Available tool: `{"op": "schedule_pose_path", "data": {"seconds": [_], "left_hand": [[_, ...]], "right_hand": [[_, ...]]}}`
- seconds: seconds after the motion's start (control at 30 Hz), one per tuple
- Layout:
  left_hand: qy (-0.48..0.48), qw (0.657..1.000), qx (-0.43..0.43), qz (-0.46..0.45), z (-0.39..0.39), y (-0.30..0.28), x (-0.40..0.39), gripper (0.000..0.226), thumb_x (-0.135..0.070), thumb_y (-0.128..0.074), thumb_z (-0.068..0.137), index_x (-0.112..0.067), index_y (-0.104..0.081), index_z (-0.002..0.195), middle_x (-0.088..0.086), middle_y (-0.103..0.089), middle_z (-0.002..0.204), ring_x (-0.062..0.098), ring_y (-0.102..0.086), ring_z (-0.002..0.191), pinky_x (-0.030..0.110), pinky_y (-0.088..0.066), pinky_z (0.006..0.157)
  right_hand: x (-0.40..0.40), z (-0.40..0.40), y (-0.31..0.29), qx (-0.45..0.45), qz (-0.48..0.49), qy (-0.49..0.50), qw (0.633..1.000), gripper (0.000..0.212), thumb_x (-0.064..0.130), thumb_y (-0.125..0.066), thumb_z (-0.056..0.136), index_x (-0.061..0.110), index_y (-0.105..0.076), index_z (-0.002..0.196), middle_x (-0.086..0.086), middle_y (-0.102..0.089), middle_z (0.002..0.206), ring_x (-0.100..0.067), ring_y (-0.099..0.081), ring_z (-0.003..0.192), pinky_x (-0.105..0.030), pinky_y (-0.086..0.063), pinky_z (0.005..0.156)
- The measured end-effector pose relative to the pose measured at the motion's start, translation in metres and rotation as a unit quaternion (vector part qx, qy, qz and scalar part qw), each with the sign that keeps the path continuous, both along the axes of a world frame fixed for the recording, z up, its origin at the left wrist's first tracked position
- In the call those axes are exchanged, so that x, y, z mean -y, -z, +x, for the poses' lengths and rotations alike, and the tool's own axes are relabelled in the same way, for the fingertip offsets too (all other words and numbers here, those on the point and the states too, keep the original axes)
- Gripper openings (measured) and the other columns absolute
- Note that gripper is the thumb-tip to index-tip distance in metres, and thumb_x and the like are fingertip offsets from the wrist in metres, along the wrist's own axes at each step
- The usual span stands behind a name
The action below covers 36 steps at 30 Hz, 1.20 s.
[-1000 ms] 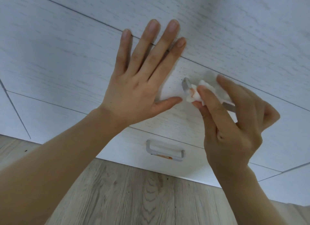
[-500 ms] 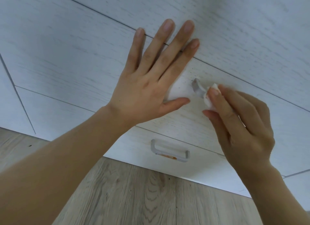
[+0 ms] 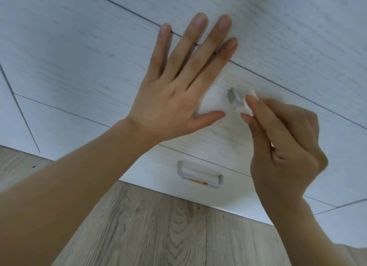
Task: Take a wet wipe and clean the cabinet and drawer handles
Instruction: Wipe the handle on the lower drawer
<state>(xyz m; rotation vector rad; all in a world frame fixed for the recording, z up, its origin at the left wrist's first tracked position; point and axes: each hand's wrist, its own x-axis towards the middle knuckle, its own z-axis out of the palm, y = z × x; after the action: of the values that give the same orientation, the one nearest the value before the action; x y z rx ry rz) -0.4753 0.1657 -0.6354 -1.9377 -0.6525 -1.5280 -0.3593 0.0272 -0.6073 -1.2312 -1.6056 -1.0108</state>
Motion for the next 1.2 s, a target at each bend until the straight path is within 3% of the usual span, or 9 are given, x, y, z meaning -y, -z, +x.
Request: {"op": "schedule_pose_path", "data": {"seconds": [0.13, 0.37, 0.47, 0.53, 0.73, 0.9, 1.1, 1.2], "left_hand": [[-0.004, 1.0, 0.015, 0.007, 0.002, 0.0, 0.001, 0.086, -0.069, -0.046, 0.087, -0.004, -0.035, 0.141, 0.018, -0.039, 0.142, 0.039, -0.03, 0.132, 0.053, -0.012, 0.114], [0.006, 1.0, 0.017, 0.001, 0.001, -0.001, 0.003, 0.084, -0.067, -0.045, 0.087, -0.003, -0.035, 0.141, 0.019, -0.042, 0.142, 0.039, -0.029, 0.132, 0.051, -0.008, 0.114], [0.007, 1.0, 0.009, 0.0, 0.0, 0.0, 0.002, 0.087, -0.068, -0.047, 0.086, -0.004, -0.031, 0.143, 0.016, -0.032, 0.145, 0.038, -0.025, 0.134, 0.05, -0.003, 0.115], [0.009, 1.0, 0.006, -0.003, -0.001, 0.001, 0.001, 0.089, -0.07, -0.047, 0.085, -0.006, -0.028, 0.143, 0.013, -0.026, 0.145, 0.037, -0.023, 0.134, 0.049, -0.001, 0.115], [0.012, 0.999, 0.031, 0.009, 0.003, 0.0, -0.001, 0.084, -0.066, -0.05, 0.086, -0.005, -0.035, 0.142, 0.014, -0.034, 0.144, 0.038, -0.029, 0.133, 0.05, -0.008, 0.115], [0.021, 1.0, 0.015, 0.005, 0.001, 0.001, -0.001, 0.087, -0.069, -0.047, 0.085, -0.006, -0.031, 0.143, 0.013, -0.028, 0.145, 0.036, -0.025, 0.135, 0.05, -0.004, 0.115], [0.007, 0.999, 0.036, 0.013, 0.004, 0.0, 0.003, 0.079, -0.063, -0.048, 0.089, -0.003, -0.04, 0.139, 0.019, -0.047, 0.14, 0.038, -0.034, 0.131, 0.055, -0.018, 0.112], [0.005, 1.0, 0.023, 0.014, 0.001, -0.001, 0.002, 0.083, -0.066, -0.049, 0.087, -0.002, -0.04, 0.14, 0.021, -0.046, 0.14, 0.039, -0.033, 0.131, 0.056, -0.018, 0.111]], "right_hand": [[-0.008, -0.01, 0.001, -0.024, 0.011, -0.01, 1.0, 0.013, 0.006, -0.065, 0.089, 0.001, -0.07, 0.099, -0.001, -0.063, 0.087, -0.017, -0.056, 0.083, -0.014, -0.042, 0.083], [-0.007, -0.021, 0.002, -0.087, 0.002, 0.005, 0.996, 0.013, 0.008, -0.066, 0.088, 0.006, -0.069, 0.101, 0.005, -0.059, 0.09, -0.014, -0.055, 0.087, -0.016, -0.045, 0.079], [-0.003, -0.027, -0.002, -0.24, 0.017, -0.022, 0.97, 0.013, 0.02, -0.064, 0.089, 0.018, -0.068, 0.101, 0.011, -0.063, 0.089, -0.008, -0.057, 0.085, -0.01, -0.042, 0.076], [0.003, -0.028, -0.002, -0.289, 0.041, -0.024, 0.956, 0.016, 0.025, -0.062, 0.089, 0.016, -0.07, 0.099, 0.013, -0.064, 0.09, -0.008, -0.058, 0.083, -0.009, -0.041, 0.074], [-0.012, -0.034, 0.002, -0.123, 0.01, 0.006, 0.992, 0.016, 0.011, -0.065, 0.089, 0.007, -0.069, 0.103, 0.005, -0.058, 0.091, -0.015, -0.057, 0.084, -0.029, -0.051, 0.072], [-0.005, -0.025, 0.005, -0.121, 0.031, 0.021, 0.992, 0.013, 0.014, -0.067, 0.088, 0.008, -0.069, 0.099, 0.006, -0.056, 0.093, -0.019, -0.061, 0.08, -0.038, -0.054, 0.069], [-0.017, -0.033, 0.004, -0.117, 0.024, 0.044, 0.992, 0.013, 0.016, -0.067, 0.088, 0.006, -0.072, 0.095, -0.006, -0.068, 0.089, -0.016, -0.056, 0.086, -0.032, -0.047, 0.076], [-0.012, -0.027, 0.003, -0.077, 0.023, 0.069, 0.994, 0.012, 0.021, -0.069, 0.087, 0.011, -0.073, 0.092, 0.002, -0.067, 0.085, -0.013, -0.054, 0.086, -0.032, -0.038, 0.079]]}}
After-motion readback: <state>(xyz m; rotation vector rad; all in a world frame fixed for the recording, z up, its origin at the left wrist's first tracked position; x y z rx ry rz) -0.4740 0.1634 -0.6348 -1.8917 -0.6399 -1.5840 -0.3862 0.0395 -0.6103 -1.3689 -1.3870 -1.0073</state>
